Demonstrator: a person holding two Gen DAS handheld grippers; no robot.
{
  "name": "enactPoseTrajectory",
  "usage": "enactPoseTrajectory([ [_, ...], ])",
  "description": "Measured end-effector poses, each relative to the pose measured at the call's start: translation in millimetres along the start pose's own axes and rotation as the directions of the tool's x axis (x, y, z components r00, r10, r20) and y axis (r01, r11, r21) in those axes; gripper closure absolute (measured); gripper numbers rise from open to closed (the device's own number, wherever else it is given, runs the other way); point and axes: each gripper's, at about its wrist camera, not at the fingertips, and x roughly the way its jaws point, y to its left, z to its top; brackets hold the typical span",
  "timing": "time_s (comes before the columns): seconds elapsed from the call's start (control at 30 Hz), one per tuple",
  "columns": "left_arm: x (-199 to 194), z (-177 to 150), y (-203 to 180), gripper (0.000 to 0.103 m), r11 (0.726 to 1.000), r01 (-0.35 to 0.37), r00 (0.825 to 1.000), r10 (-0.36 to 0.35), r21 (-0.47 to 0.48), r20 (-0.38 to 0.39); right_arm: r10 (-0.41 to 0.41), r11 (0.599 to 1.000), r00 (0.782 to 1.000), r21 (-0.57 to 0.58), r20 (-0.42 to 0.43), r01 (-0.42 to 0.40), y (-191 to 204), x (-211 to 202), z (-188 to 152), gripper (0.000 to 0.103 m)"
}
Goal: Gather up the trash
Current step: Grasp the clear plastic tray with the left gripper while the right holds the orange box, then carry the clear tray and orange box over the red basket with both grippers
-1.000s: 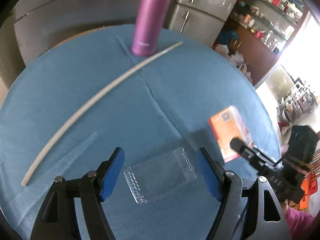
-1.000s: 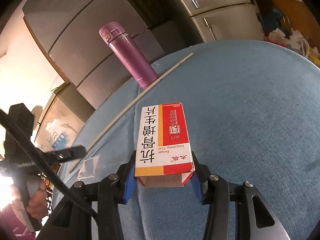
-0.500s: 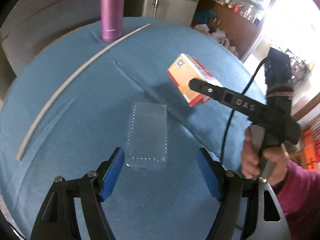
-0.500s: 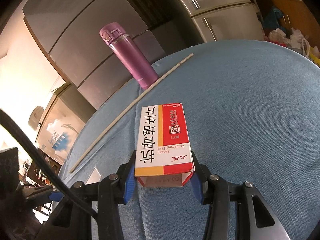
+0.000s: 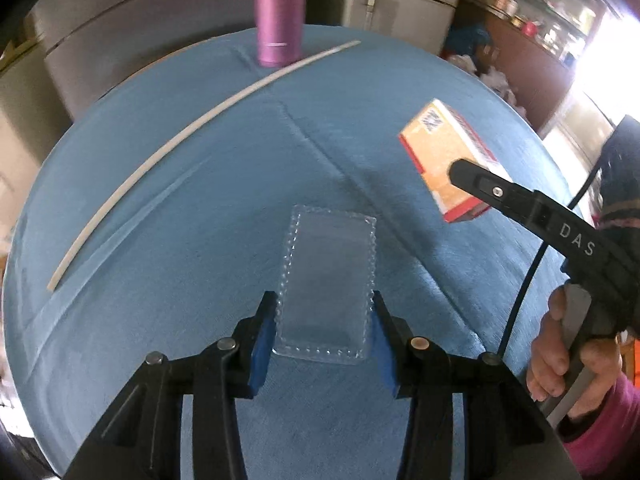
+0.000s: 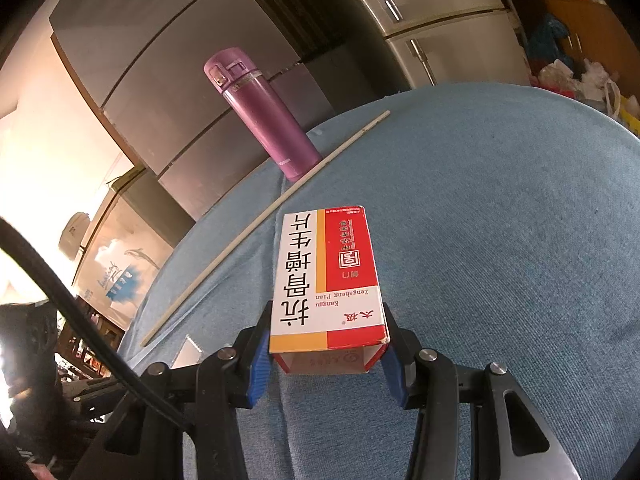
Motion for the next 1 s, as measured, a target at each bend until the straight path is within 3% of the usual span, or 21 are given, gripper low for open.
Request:
enactPoseTrajectory([
  [0.23,-56.4,-32.4,3.2,0.058,0.991,-0.067,0.996,0.074,-0.116,0.055,0.003,0.999,1.0,-0.044,0.02,-0.002,8.6,-10.9,-6.0,0.053],
  [0.37,-107.9,-65.1,-0.7,0.058,0.983,-0.121,0.984,0.137,-0.136,0.116,0.028,0.997,0.999,-0.072,-0.026,-0.03,22.3,-18.5,-21.2,0.053],
  [0.5,-143.1,-101.6,5.0,0.058,0.963,-0.188,0.968,0.215,-0.192,0.13,0.08,0.981,0.995,-0.174,-0.063,-0.089,58.4,-39.1,-39.4,0.053],
  [0.7,-179.8,-148.1,27.1,0.058,0.889,-0.333,0.913,0.388,-0.315,0.129,0.161,0.938,0.984,-0.298,-0.078,-0.177,107.8,-84.0,-60.1,0.053],
  [1.0,-226.7,-202.1,35.4,0.058,0.808,-0.429,0.841,0.521,-0.404,0.149,0.208,0.894,0.975,-0.39,-0.076,-0.221,147.3,-135.4,-86.3,0.053],
])
